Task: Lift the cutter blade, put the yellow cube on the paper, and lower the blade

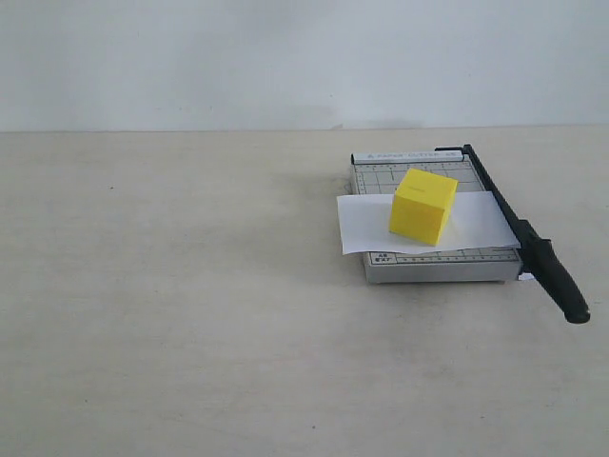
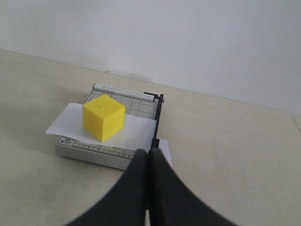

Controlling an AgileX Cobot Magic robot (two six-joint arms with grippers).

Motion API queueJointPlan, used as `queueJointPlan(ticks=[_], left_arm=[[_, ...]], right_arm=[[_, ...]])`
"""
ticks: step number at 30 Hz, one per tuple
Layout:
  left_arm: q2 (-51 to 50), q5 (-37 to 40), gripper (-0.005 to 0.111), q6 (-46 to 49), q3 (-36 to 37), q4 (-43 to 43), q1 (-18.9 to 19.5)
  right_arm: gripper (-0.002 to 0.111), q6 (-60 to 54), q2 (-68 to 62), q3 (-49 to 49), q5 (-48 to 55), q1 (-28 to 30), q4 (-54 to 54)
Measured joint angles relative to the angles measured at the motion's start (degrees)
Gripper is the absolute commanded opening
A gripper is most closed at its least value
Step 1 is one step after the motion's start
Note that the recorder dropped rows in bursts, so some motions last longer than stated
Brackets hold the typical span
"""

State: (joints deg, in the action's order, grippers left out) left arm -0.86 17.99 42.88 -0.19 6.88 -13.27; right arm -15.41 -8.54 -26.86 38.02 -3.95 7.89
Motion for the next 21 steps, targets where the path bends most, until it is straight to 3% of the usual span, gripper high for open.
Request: queueJointPlan(ticks=[7,14,21], left_arm=[[0.00,0.00,0.004,0.00,0.00,0.00,0.00],[0.00,0.00,0.004,0.00,0.00,0.00,0.00],[0.00,0.00,0.004,0.00,0.00,0.00,0.00]], right_arm=[[0.000,0.00,0.25,0.37,-1.59,0.00,0.00],[0.000,0.00,7.46,9.31,-25.75,0.00,0.61],[0.000,0.00,8.21,18.25,-31.09,0.00,0.61]])
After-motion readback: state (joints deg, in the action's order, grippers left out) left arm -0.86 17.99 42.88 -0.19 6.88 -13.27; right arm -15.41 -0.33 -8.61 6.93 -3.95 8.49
